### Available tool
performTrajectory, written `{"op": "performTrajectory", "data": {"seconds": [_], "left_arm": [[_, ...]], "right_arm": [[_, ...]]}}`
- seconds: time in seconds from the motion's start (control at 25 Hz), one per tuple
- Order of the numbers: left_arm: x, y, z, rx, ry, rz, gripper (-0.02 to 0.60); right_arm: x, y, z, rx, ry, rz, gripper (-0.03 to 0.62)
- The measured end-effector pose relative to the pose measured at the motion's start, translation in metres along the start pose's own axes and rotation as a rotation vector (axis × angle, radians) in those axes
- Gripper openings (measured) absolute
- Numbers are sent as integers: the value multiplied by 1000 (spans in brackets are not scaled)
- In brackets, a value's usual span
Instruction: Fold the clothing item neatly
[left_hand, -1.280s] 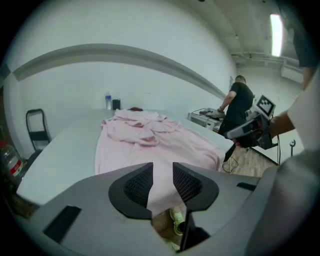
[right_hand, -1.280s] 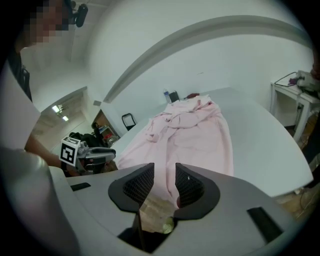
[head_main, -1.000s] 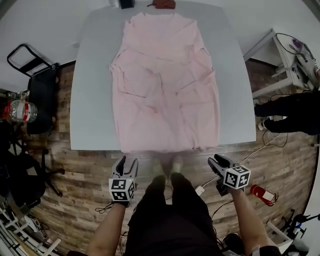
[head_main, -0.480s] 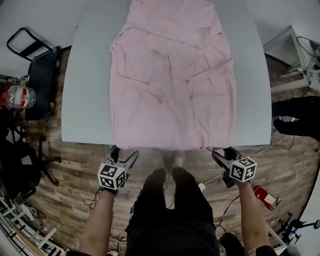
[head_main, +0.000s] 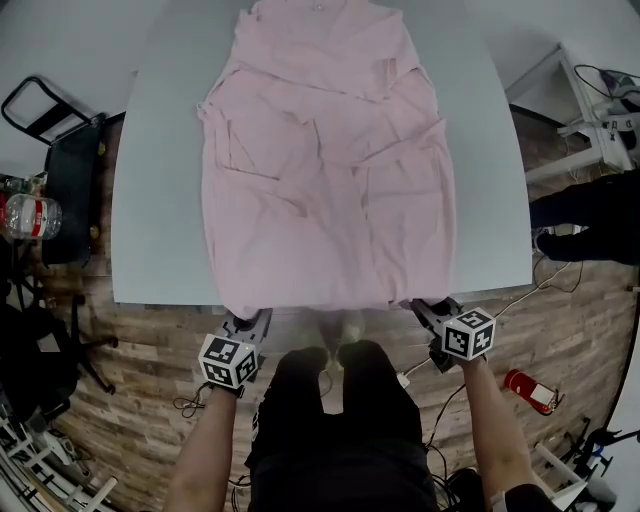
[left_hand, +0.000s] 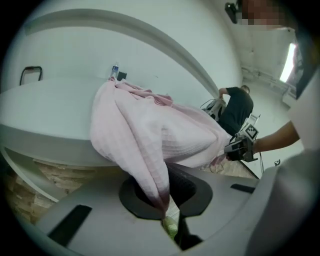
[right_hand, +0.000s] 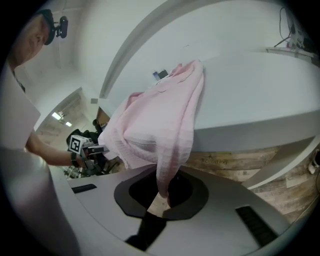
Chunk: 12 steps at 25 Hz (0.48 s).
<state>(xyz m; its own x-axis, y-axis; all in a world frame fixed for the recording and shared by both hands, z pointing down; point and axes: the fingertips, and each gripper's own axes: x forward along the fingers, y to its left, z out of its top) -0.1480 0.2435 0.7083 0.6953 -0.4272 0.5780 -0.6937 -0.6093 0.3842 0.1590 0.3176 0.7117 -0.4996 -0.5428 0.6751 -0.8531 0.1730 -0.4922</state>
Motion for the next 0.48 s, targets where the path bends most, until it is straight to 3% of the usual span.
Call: {"op": "performTrajectory", "data": {"seconds": [0.48], "left_arm": [[-84, -81, 19, -73, 61, -291, 15]], "right_arm": [[-76, 76, -6, 66, 112, 181, 25]]}}
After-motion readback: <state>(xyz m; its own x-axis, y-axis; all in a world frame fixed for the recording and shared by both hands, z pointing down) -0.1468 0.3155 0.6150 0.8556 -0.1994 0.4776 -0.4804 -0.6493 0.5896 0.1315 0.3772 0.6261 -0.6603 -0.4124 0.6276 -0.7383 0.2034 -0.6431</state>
